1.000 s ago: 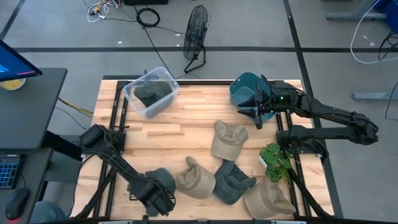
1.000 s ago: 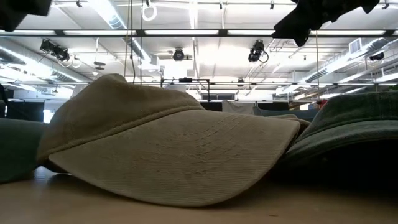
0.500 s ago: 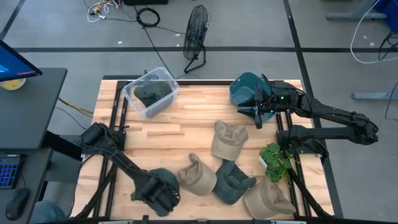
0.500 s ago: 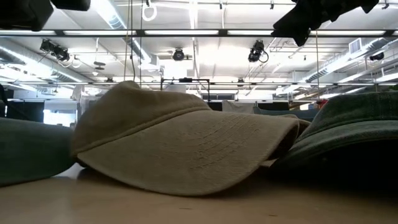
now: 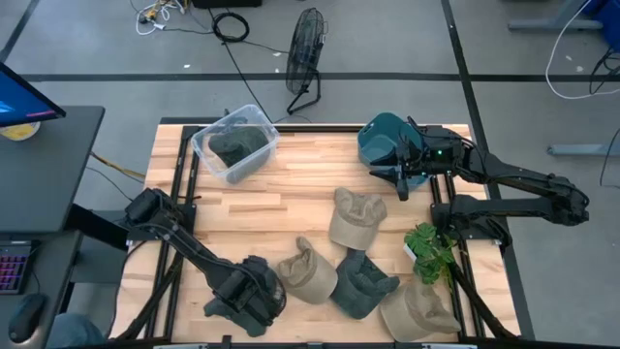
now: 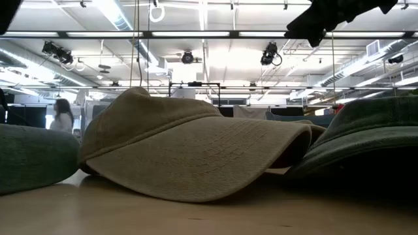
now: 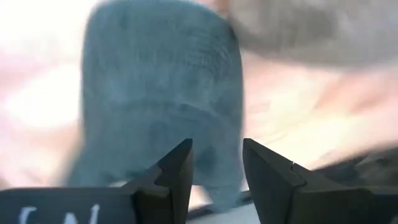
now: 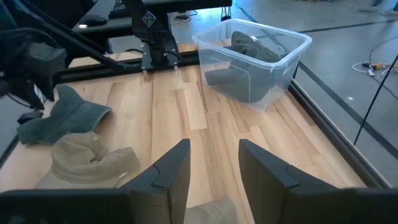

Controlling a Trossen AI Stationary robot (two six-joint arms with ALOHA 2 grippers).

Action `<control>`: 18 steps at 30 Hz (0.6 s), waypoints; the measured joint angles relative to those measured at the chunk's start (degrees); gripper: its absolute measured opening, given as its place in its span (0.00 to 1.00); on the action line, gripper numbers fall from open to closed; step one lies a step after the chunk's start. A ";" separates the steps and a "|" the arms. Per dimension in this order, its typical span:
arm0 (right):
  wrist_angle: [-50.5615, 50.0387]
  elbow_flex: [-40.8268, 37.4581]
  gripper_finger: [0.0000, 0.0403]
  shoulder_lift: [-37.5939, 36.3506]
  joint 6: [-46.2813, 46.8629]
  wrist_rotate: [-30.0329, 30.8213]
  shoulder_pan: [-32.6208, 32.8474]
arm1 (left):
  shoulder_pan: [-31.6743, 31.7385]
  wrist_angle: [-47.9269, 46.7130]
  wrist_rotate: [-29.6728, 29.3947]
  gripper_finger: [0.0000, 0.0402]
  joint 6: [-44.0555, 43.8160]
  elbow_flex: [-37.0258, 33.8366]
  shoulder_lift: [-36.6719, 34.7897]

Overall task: Pick & Place hat
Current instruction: Put the left gray cap into the transparent bin

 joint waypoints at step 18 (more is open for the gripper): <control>-0.11 0.00 0.35 0.01 -0.23 -0.01 0.01 | 1.58 -2.53 21.66 0.45 62.44 -5.32 0.19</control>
